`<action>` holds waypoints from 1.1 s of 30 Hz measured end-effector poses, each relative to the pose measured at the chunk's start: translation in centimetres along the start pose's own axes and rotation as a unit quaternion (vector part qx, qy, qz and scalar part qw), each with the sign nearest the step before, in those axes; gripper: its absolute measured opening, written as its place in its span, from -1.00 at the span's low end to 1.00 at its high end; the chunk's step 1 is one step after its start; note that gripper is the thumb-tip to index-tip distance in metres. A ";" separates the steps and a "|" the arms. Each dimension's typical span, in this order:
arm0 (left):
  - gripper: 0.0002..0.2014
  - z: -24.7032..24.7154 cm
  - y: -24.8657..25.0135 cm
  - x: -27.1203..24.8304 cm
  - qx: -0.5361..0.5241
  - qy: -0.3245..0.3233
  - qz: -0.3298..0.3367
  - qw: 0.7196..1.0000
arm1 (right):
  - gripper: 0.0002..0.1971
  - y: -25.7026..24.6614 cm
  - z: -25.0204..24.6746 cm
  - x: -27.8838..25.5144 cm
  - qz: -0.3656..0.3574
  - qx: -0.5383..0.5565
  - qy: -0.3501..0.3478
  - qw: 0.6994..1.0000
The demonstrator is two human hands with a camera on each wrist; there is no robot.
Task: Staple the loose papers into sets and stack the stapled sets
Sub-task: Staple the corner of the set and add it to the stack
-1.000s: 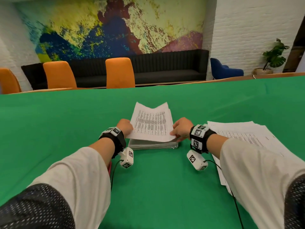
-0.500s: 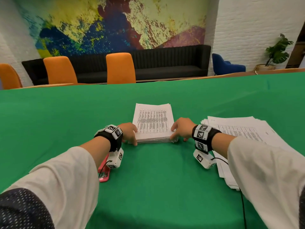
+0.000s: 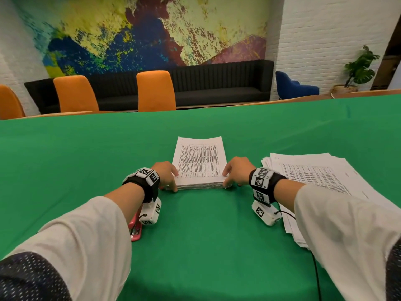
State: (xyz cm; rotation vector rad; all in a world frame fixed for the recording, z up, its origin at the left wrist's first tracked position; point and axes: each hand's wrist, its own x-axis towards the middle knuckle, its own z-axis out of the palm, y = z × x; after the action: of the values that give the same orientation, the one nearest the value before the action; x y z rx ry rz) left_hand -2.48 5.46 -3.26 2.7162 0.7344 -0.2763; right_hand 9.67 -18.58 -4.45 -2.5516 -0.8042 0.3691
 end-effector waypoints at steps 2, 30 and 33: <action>-0.29 0.1 0.0 0.0 0.001 -0.001 -0.001 1.000 | -0.59 0.0 0.0 0.0 -0.003 0.002 -0.003 1.000; -0.56 -1.3 -3.8 -10.8 0.240 0.009 -0.064 0.969 | -0.04 12.2 -6.7 -13.8 0.068 -0.119 -0.052 0.989; -0.56 -0.9 -4.2 -10.8 0.235 0.013 -0.060 0.970 | 0.22 14.3 -8.0 -12.7 0.185 -0.162 -0.047 0.968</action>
State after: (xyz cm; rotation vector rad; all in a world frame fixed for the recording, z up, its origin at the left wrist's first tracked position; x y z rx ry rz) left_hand -13.76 4.27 -0.60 3.1238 0.9438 -0.5003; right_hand 9.39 -39.20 -2.89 -3.0188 -0.4430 0.5133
